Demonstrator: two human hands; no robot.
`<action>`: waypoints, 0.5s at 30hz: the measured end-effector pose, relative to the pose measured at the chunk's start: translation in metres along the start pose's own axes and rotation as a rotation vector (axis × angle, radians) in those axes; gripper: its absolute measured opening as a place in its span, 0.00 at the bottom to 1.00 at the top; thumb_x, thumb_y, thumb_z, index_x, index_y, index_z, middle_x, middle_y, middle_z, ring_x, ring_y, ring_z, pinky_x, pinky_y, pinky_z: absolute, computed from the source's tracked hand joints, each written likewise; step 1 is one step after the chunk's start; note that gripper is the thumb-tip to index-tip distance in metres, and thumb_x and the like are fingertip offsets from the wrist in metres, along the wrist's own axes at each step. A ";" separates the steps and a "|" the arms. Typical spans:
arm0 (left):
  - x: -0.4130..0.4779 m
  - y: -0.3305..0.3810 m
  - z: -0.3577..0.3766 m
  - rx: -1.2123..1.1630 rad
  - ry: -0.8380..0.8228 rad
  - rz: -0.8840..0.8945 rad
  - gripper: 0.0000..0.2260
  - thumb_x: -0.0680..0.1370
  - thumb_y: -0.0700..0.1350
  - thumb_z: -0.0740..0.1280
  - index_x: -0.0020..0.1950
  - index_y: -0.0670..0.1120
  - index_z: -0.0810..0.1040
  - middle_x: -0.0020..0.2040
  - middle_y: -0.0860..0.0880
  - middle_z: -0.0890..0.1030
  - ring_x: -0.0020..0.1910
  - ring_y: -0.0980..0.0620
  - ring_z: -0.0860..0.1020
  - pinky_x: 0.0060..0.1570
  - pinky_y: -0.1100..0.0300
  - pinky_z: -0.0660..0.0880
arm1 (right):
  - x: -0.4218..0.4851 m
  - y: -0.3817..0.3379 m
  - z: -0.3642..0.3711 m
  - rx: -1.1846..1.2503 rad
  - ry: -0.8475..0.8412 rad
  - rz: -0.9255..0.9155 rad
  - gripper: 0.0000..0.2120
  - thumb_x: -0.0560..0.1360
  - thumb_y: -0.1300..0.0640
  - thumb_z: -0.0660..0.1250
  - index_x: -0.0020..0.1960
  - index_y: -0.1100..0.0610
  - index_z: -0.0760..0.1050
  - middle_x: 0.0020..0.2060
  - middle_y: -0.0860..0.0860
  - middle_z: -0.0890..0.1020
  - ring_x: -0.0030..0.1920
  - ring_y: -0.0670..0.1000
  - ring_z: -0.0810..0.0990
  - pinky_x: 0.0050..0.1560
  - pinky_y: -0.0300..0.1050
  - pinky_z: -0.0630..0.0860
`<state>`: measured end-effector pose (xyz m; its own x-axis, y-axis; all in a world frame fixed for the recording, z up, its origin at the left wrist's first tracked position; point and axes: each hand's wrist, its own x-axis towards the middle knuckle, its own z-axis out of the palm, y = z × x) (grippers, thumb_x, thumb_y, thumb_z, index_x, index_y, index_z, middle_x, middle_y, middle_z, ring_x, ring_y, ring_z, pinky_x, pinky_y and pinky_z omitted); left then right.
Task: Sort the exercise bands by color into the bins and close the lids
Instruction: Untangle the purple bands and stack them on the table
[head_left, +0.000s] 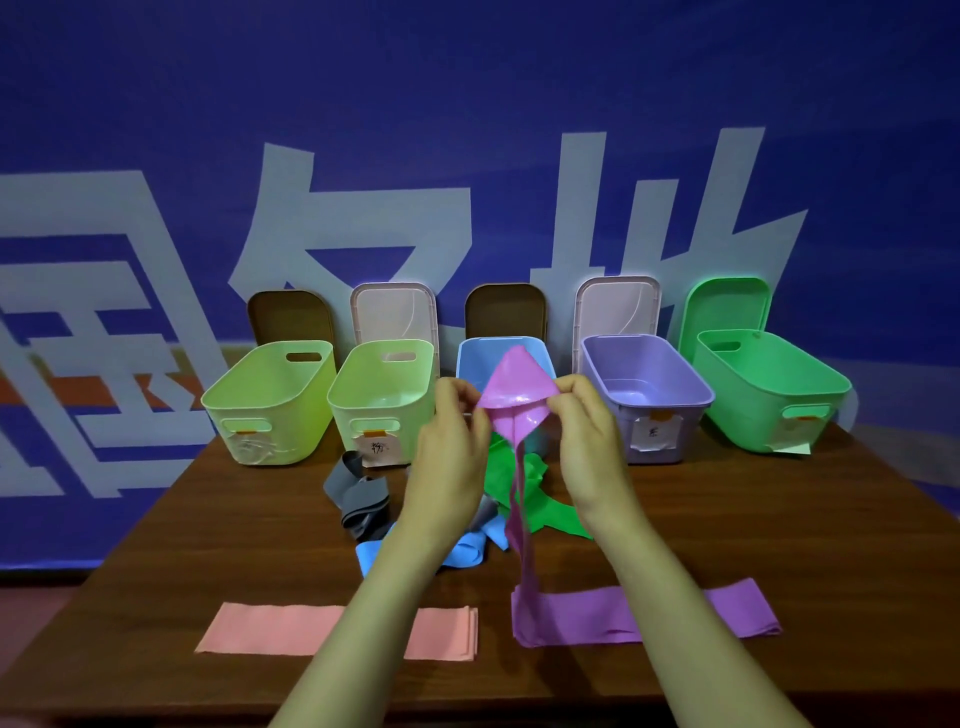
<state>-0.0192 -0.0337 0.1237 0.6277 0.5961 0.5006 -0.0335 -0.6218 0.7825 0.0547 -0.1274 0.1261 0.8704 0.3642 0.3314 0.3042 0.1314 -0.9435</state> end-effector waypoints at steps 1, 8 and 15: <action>0.000 -0.002 -0.001 0.053 -0.006 0.025 0.05 0.80 0.42 0.59 0.47 0.50 0.63 0.40 0.45 0.77 0.37 0.41 0.75 0.39 0.43 0.73 | 0.001 0.002 0.001 0.080 0.006 0.040 0.06 0.68 0.53 0.58 0.34 0.50 0.70 0.33 0.52 0.72 0.38 0.51 0.69 0.41 0.49 0.65; 0.009 -0.008 -0.018 0.280 -0.030 0.108 0.02 0.81 0.44 0.58 0.52 0.47 0.68 0.47 0.43 0.80 0.45 0.38 0.76 0.41 0.51 0.69 | 0.000 0.010 0.004 0.396 0.031 0.147 0.14 0.72 0.61 0.61 0.31 0.50 0.76 0.35 0.51 0.75 0.39 0.49 0.71 0.40 0.44 0.67; 0.004 -0.004 -0.012 -0.376 -0.078 -0.223 0.06 0.80 0.38 0.60 0.49 0.49 0.68 0.40 0.49 0.76 0.36 0.55 0.72 0.36 0.63 0.69 | 0.003 0.012 0.004 0.376 0.067 0.154 0.13 0.74 0.65 0.59 0.34 0.53 0.71 0.32 0.49 0.75 0.36 0.48 0.72 0.37 0.42 0.67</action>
<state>-0.0254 -0.0226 0.1271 0.7084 0.6452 0.2862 -0.1623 -0.2458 0.9556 0.0598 -0.1212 0.1158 0.9216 0.3470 0.1737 0.0164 0.4122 -0.9109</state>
